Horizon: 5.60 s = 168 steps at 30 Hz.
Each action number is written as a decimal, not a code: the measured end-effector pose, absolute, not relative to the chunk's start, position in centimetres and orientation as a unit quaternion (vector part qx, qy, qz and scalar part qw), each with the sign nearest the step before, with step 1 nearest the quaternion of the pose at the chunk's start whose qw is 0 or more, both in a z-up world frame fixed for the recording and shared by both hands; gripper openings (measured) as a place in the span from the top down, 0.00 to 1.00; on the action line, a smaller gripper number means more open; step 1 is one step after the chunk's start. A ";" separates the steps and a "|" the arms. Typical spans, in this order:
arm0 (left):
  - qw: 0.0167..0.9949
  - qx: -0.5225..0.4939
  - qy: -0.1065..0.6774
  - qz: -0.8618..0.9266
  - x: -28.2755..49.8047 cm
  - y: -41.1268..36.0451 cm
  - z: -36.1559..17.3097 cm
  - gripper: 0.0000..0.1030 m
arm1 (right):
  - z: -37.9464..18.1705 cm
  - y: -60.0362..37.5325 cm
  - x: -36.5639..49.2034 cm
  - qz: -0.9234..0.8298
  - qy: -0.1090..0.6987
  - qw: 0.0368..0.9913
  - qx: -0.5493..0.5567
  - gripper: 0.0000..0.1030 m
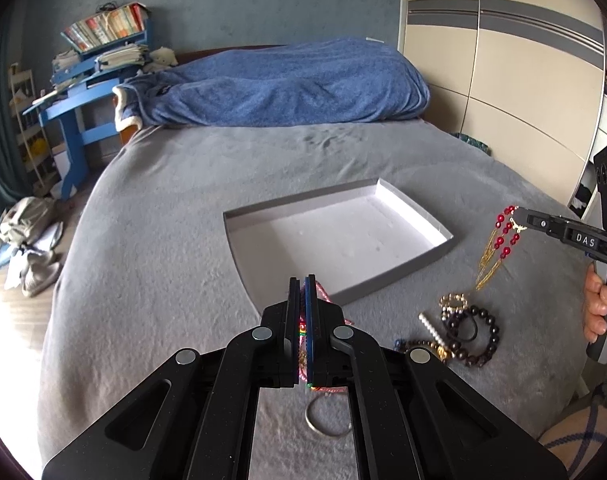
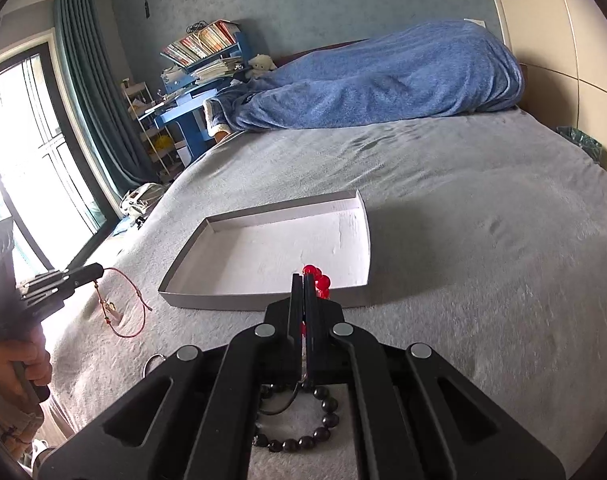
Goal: Organize jewelry
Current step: 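Carry both items into the tray and open both tools to release them, then move the left tool over the silver bangle and the right tool over the gold wreath clip, then grasp the silver bangle with the left tool while the right tool grasps the gold wreath clip, then lower both items into the tray and open both tools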
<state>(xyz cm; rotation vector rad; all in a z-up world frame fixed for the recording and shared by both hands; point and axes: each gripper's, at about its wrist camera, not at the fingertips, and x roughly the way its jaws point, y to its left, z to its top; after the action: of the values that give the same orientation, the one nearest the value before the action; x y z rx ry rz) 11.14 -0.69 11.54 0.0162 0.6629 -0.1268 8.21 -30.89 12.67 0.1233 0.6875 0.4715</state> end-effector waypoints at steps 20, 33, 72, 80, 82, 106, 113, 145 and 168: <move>0.944 -0.013 0.326 -0.049 23.0 -0.2 11.3 0.97 | 16.0 -22.6 19.0 0.238 0.310 0.920 0.004 0.99; 0.919 0.025 0.392 -0.044 27.7 -2.3 3.8 0.97 | 6.3 -19.5 23.8 0.219 0.401 0.888 -0.052 0.99; 0.937 -0.008 0.349 0.006 10.0 0.1 4.0 0.12 | 4.7 -29.8 6.7 0.206 0.364 0.908 0.013 0.31; 0.934 0.001 0.358 -0.005 8.1 0.0 2.9 0.12 | 3.2 -31.0 5.5 0.190 0.370 0.909 0.032 0.29; 0.932 -0.003 0.362 -0.013 7.8 -0.2 2.4 0.12 | 3.1 -31.0 5.3 0.186 0.367 0.911 0.032 0.29; 0.905 0.047 0.422 -0.014 9.1 -2.9 -1.2 0.12 | 2.6 -29.0 4.2 0.190 0.369 0.910 -0.020 0.29; 0.896 0.051 0.440 -0.005 9.5 -2.7 -1.8 0.05 | 2.5 -29.0 4.3 0.194 0.371 0.908 -0.020 0.29; 0.899 0.050 0.433 -0.047 8.8 -3.5 -1.3 0.51 | 1.9 -25.1 10.1 0.208 0.435 0.876 -0.019 0.51; 0.938 0.039 0.333 -0.089 11.3 -4.5 6.7 0.54 | 7.8 -26.7 9.8 0.221 0.366 0.904 0.013 0.51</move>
<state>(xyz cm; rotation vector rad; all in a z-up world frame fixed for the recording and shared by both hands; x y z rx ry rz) 11.33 -4.46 6.69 0.0800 0.6806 -0.1815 9.85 -26.71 7.76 0.0278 0.7562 0.4574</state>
